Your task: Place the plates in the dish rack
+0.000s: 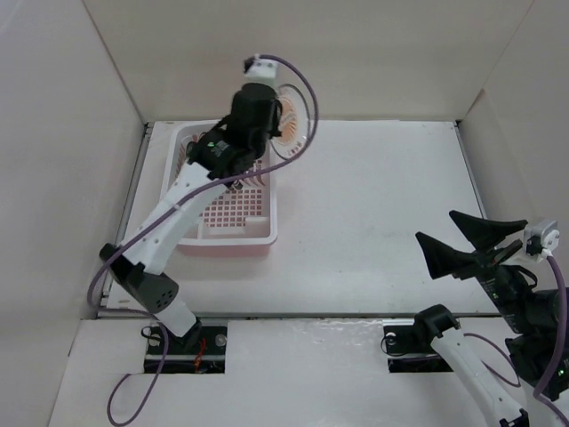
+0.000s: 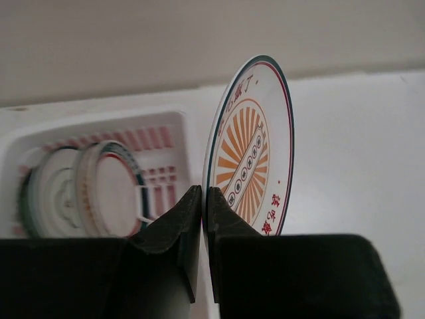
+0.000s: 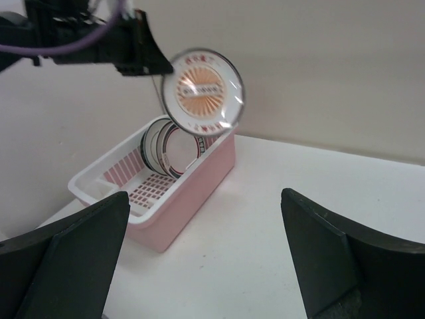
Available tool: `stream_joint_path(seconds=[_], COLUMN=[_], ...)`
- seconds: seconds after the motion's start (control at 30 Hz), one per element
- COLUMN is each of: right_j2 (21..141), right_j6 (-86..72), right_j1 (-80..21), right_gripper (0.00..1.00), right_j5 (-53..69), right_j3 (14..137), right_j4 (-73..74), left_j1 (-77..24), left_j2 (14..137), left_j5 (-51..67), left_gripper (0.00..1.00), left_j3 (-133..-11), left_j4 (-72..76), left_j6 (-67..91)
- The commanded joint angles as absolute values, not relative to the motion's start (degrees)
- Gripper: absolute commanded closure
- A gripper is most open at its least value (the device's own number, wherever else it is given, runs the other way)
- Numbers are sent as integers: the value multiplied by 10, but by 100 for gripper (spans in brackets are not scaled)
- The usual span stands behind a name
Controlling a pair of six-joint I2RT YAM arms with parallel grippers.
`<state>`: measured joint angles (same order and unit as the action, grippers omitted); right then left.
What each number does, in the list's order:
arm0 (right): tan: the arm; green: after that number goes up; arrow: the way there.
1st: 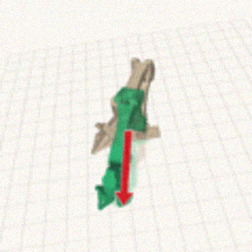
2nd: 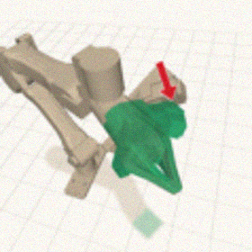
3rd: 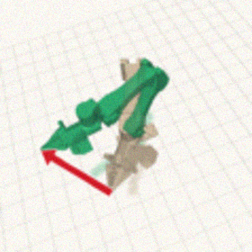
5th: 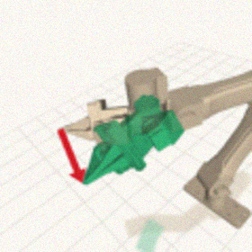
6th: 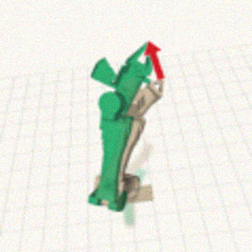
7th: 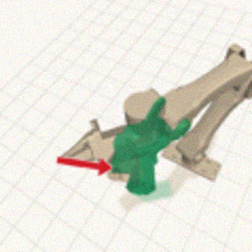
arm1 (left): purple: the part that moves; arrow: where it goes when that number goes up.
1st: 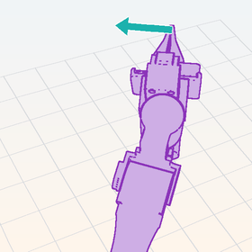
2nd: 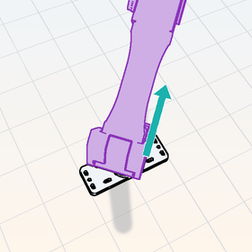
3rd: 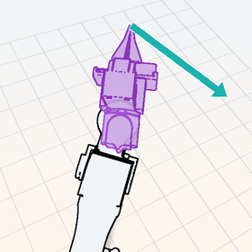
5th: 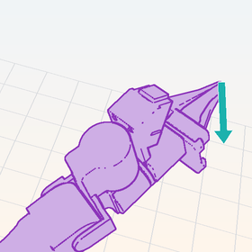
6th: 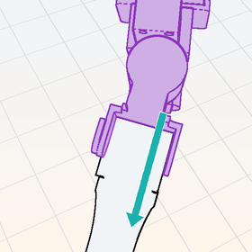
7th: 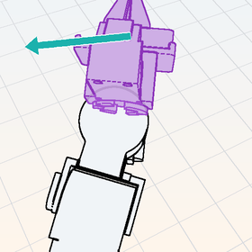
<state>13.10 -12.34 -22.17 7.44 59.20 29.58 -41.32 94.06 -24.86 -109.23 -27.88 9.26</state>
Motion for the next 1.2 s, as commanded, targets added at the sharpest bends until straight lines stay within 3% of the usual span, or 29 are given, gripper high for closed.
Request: stream_joint_path(seconds=[0.0,0.23,0.47,1.17], right_j2=[145,156,156,156], right_j6=[-119,-119,-119,-119], right_j1=[-227,-237,-243,-259], right_gripper=[0,0,0,0], right_j5=[72,83,83,55], right_j3=[610,610,610,610], right_j4=[287,287,287,293], left_j1=[-375,-330,-324,-354], left_j2=[863,828,838,926], left_j5=[-372,-477,-485,-512], left_gripper=[100,100,100,100], left_j3=[-1078,-984,-916,-875], left_j4=[-256,-198,-135,-90], left_j6=[59,25,4,-37])
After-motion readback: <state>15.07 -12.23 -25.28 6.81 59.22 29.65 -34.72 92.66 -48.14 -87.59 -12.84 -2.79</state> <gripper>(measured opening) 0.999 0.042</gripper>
